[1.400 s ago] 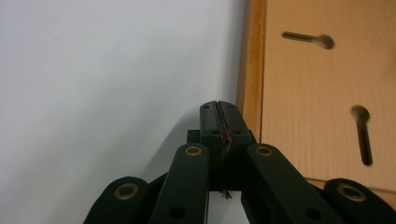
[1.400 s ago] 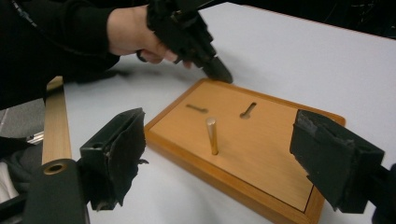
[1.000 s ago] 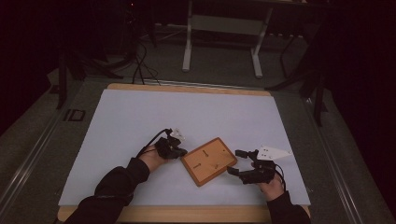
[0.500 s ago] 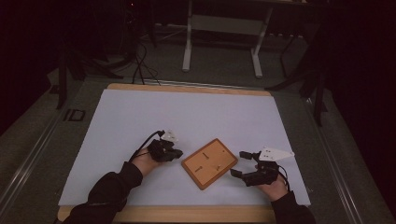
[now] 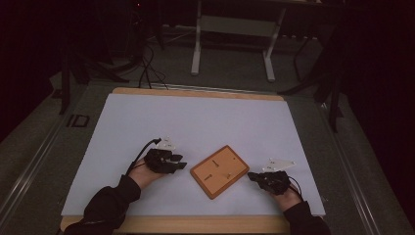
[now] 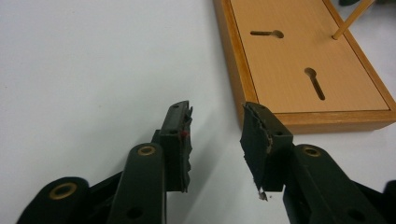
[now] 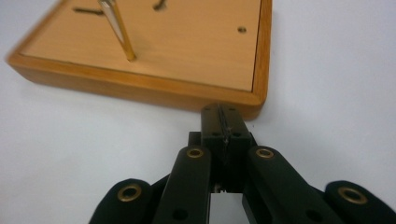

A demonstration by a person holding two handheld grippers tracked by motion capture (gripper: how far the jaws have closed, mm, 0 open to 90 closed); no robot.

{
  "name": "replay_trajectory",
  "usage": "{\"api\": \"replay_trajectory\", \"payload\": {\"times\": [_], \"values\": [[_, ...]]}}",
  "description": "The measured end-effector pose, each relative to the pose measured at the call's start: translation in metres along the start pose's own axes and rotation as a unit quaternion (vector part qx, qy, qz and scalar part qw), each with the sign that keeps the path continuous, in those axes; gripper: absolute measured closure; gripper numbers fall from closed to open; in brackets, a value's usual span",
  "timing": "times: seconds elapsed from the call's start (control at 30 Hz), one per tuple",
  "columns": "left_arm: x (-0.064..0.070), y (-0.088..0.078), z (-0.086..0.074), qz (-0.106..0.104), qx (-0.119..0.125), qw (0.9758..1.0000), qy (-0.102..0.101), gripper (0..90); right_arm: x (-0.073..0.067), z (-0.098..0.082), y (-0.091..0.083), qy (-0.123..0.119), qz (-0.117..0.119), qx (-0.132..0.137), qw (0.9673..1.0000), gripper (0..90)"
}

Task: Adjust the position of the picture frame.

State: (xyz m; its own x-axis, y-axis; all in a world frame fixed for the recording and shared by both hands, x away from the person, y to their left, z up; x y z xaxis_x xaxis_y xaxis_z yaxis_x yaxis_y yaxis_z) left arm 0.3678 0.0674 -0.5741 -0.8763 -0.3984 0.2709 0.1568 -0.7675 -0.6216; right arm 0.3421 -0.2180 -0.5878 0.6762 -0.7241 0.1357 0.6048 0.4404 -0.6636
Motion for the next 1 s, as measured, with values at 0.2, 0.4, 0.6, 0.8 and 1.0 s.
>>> {"api": "replay_trajectory", "payload": {"times": [0.2,0.4,0.6,0.8,1.0], "values": [[-0.002,-0.002,-0.004,-0.002,0.009,0.9999,-0.007,60.3,0.003,-0.003,0.01,0.001,-0.012,-0.022,0.9997,90.0],[-0.004,-0.003,-0.006,-0.003,0.013,0.9998,-0.012,60.4,0.004,0.002,0.018,0.0,-0.01,-0.027,0.9996,90.0],[-0.003,-0.003,-0.006,-0.005,0.014,0.9998,-0.01,60.3,0.005,0.012,0.025,-0.002,-0.008,-0.026,0.9996,90.0],[-0.004,-0.003,-0.008,-0.006,0.012,0.9998,-0.011,60.4,0.008,0.019,0.033,0.004,-0.003,-0.024,0.9997,90.0],[-0.004,-0.002,-0.009,-0.008,0.011,0.9998,-0.012,60.5,0.009,0.024,0.038,0.002,-0.004,-0.025,0.9997,90.0]]}}
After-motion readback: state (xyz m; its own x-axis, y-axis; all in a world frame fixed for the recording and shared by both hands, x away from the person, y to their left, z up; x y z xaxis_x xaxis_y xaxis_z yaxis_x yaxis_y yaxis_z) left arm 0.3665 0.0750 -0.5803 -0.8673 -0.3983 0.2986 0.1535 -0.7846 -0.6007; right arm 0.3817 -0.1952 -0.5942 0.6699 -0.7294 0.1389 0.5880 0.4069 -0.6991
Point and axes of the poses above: each handheld gripper's, and its own axes: y roughly forward along the jaws, z roughly out of its top, x roughly to its right, the point moved 9 cm from there along y, roughly forward along the jaws, and after that the axes turned 13 degrees about -z, right-handed, at the moved point
